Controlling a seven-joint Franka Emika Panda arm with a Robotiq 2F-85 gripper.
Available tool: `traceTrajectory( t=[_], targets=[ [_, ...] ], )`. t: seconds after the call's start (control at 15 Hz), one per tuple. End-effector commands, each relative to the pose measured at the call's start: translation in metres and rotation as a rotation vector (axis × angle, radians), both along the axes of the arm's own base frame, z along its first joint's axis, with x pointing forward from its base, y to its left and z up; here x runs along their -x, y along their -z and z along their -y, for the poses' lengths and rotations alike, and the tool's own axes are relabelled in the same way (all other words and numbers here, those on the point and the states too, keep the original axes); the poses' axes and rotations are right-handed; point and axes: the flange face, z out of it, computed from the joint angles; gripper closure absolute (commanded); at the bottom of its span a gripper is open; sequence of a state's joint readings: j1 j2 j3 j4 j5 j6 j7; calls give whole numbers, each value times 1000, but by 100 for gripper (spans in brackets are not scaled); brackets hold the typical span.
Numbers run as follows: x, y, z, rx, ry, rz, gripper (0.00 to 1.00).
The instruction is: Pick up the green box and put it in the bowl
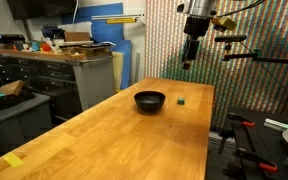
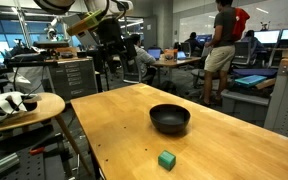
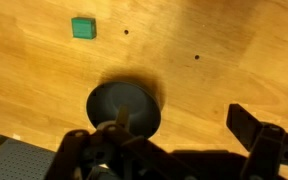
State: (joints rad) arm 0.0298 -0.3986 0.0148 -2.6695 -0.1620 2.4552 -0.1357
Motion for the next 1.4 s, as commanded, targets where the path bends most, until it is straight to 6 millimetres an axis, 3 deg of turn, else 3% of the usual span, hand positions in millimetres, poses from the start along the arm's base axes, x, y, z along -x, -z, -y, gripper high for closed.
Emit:
traceTrajectory(
  t=[0.0, 0.6, 1.33],
  targets=[
    [-4, 19, 28, 18, -43, -5, 0],
    [-21, 78, 98, -1, 17, -44, 0],
    [-41, 150, 147, 9, 57, -25, 0]
  ],
)
